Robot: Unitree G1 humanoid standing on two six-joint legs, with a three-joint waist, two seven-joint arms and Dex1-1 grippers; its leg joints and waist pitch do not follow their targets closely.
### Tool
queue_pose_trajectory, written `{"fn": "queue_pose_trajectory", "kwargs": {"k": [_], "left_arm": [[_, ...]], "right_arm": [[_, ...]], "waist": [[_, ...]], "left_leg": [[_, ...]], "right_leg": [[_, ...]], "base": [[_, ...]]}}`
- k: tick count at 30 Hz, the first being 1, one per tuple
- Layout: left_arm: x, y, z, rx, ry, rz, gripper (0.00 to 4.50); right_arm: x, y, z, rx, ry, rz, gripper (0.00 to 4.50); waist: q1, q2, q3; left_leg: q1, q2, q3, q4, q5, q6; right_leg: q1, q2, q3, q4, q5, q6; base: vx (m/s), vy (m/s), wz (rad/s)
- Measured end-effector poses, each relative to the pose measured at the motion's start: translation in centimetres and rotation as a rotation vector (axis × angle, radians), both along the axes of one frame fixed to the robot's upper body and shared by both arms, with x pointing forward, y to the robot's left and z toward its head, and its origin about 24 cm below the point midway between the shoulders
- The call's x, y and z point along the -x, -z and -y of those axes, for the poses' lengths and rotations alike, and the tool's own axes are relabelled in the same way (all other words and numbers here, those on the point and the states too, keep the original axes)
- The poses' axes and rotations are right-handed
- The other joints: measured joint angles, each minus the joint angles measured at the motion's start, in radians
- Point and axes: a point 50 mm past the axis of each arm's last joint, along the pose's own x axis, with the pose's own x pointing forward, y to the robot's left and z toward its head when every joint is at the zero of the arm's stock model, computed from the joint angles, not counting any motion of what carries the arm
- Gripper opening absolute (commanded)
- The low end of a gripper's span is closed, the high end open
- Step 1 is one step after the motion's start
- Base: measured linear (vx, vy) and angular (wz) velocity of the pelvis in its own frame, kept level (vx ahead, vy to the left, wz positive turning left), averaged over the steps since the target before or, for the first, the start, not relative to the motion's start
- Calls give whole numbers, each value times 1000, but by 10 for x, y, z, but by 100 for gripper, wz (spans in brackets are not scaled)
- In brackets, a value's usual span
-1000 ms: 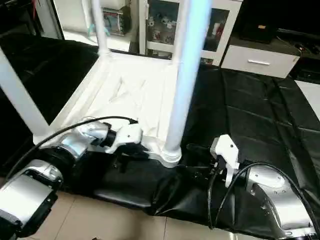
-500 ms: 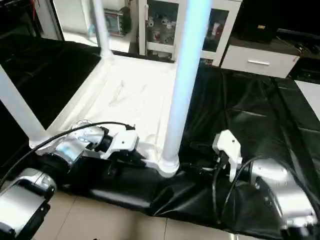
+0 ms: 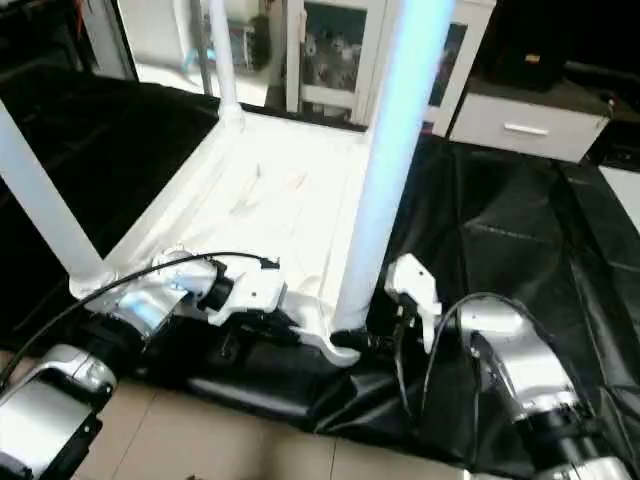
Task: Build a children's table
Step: Rotate leg to tighten
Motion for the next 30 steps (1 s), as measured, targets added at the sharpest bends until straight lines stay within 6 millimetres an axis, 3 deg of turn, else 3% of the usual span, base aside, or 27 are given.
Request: {"fn": "queue_pose_trajectory", "kwargs": {"k": [6,15,30], "left_arm": [[1,0,-1,-4,-1,0,0],[2,1,-3,-12,-2,-3,0],[1,3,-5,-9,-68,-30,0]], "right_arm": [[-1,1,-2,24,-57,-7,253],[-6,-1,-4,39,-104,4,217],[-8,3,-5,38,-63,17,208]], "waist": [[-1,-4,-1],[-2,-12,-6],[-13,-15,-10]], "left_leg": [[-1,0,1,0,0,0],[-1,0,1,0,-1,0],[1,0,0,0,-1,0]], "right_leg": [[0,0,0,1,-1,1],[0,0,0,1,-1,2],[2,-1,1,1,0,1]], "base": [[0,0,0],[0,0,0],[0,0,0]]}}
